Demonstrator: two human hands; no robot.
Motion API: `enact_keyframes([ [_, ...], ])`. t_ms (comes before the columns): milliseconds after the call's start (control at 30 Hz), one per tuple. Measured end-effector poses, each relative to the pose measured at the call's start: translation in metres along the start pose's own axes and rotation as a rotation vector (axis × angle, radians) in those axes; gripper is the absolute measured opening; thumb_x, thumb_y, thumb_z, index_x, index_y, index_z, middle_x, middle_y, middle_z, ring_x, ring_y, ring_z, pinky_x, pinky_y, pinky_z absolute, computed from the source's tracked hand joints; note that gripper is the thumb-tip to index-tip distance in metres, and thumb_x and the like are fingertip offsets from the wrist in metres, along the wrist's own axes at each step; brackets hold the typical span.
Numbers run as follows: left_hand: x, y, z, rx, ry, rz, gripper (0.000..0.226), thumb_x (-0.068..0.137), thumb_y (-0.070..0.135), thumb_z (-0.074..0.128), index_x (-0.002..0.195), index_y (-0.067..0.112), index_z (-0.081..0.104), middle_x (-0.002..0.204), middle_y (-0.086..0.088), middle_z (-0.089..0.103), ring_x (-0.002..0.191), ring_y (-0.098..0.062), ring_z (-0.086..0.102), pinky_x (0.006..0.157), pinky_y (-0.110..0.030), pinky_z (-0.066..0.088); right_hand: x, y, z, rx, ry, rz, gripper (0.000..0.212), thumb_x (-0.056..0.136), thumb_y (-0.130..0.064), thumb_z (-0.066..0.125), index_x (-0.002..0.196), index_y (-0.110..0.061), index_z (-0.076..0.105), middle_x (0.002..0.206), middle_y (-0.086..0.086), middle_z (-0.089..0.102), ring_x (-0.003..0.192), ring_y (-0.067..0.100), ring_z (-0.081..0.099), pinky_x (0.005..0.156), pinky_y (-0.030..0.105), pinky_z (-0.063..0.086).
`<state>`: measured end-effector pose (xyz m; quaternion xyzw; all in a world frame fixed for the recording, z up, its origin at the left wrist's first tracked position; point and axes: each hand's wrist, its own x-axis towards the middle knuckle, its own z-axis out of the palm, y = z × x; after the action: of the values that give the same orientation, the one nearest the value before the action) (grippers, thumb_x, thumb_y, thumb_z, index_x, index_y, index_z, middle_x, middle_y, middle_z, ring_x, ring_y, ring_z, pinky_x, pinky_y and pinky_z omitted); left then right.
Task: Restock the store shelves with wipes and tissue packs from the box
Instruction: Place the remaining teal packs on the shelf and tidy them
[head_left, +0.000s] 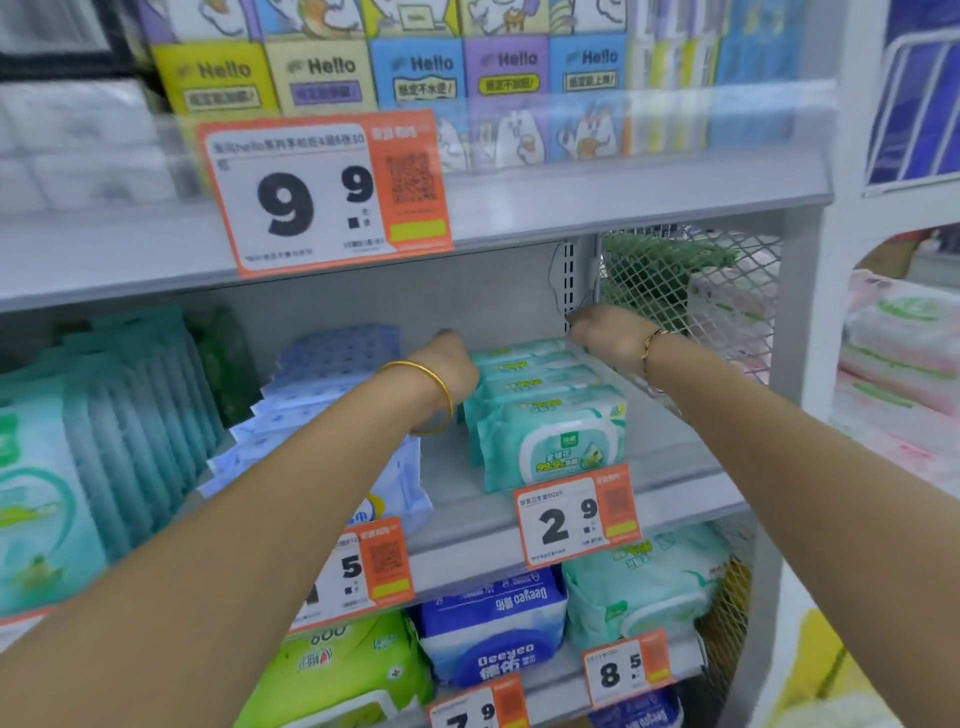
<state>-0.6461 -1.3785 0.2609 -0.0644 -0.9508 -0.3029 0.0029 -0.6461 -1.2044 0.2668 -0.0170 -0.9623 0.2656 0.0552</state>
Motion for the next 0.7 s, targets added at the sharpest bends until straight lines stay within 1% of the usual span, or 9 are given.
enact_keyframes([
  [33,-0.008,-0.002,0.000,-0.046,0.050,0.077,0.029,0.092,0.000,0.038,0.115,0.012,0.049,0.086,-0.009,0.052,0.096,-0.027,0.052,0.081,-0.028,0.040,-0.015,-0.003,-0.007,0.030,0.043,-0.037,0.036,0.096,-0.011,0.038,0.127,0.002,0.051,0.133,0.017,0.052,0.126,0.024,0.046,0.100,0.021,0.037],
  [100,-0.055,-0.006,0.000,-0.289,0.153,0.274,0.046,0.087,0.000,0.039,0.131,0.008,0.042,0.123,-0.016,0.054,0.119,-0.026,0.050,0.096,-0.025,0.040,-0.062,-0.011,-0.014,0.046,0.158,-0.170,0.047,0.093,-0.011,0.044,0.140,-0.011,0.041,0.143,0.007,0.047,0.131,0.022,0.044,0.105,0.024,0.032],
  [167,-0.118,-0.027,0.012,-0.511,0.220,0.428,0.051,0.078,0.001,0.038,0.126,0.016,0.047,0.123,0.000,0.054,0.116,-0.014,0.053,0.098,-0.018,0.041,-0.122,-0.018,-0.005,0.093,0.267,-0.334,0.048,0.088,-0.007,0.047,0.135,-0.016,0.047,0.132,0.002,0.056,0.122,0.018,0.052,0.103,0.025,0.035],
  [233,-0.176,-0.061,0.038,-0.561,0.181,0.413,0.046,0.074,0.002,0.039,0.105,0.034,0.051,0.110,0.016,0.057,0.104,-0.002,0.058,0.090,-0.014,0.046,-0.183,-0.020,0.028,0.228,0.244,-0.407,0.044,0.084,-0.006,0.048,0.125,-0.019,0.055,0.116,-0.002,0.063,0.108,0.013,0.058,0.096,0.025,0.042],
  [333,-0.229,-0.134,0.104,-0.418,-0.066,0.166,0.045,0.081,-0.006,0.046,0.095,0.037,0.054,0.111,0.007,0.062,0.102,-0.011,0.061,0.087,-0.023,0.047,-0.237,-0.001,0.126,0.178,-0.111,-0.295,0.042,0.084,-0.004,0.049,0.122,-0.019,0.058,0.115,-0.004,0.062,0.105,0.012,0.056,0.093,0.022,0.040],
  [400,-0.240,-0.186,0.144,-0.155,-0.290,-0.008,0.038,0.085,-0.001,0.048,0.112,0.023,0.059,0.125,-0.004,0.060,0.114,-0.019,0.056,0.096,-0.027,0.041,-0.250,0.019,0.204,0.059,-0.402,-0.201,0.041,0.086,-0.006,0.049,0.126,-0.015,0.056,0.127,0.003,0.059,0.119,0.019,0.052,0.099,0.023,0.034],
  [467,-0.243,-0.232,0.173,0.072,-0.458,-0.111,0.042,0.086,0.004,0.048,0.126,0.014,0.054,0.133,-0.006,0.055,0.124,-0.020,0.050,0.103,-0.024,0.035,-0.252,0.044,0.278,-0.036,-0.639,-0.079,0.039,0.089,-0.011,0.049,0.128,-0.012,0.053,0.134,0.006,0.054,0.126,0.022,0.047,0.104,0.024,0.032],
  [600,-0.238,-0.279,0.199,0.178,-0.578,-0.237,0.039,0.090,0.011,0.047,0.128,0.016,0.052,0.135,-0.006,0.053,0.125,-0.021,0.049,0.106,-0.030,0.038,-0.254,0.081,0.394,-0.121,-0.831,0.120,0.039,0.090,-0.015,0.049,0.129,-0.018,0.052,0.132,0.008,0.055,0.119,0.024,0.053,0.098,0.032,0.046],
  [700,-0.231,-0.293,0.209,0.193,-0.623,-0.253,0.038,0.092,0.014,0.046,0.130,0.017,0.051,0.135,-0.006,0.053,0.123,-0.021,0.050,0.104,-0.031,0.040,-0.268,0.095,0.449,-0.156,-0.944,0.173,0.048,0.091,-0.013,0.050,0.138,-0.024,0.043,0.140,0.013,0.041,0.123,0.030,0.049,0.102,0.034,0.043],
])
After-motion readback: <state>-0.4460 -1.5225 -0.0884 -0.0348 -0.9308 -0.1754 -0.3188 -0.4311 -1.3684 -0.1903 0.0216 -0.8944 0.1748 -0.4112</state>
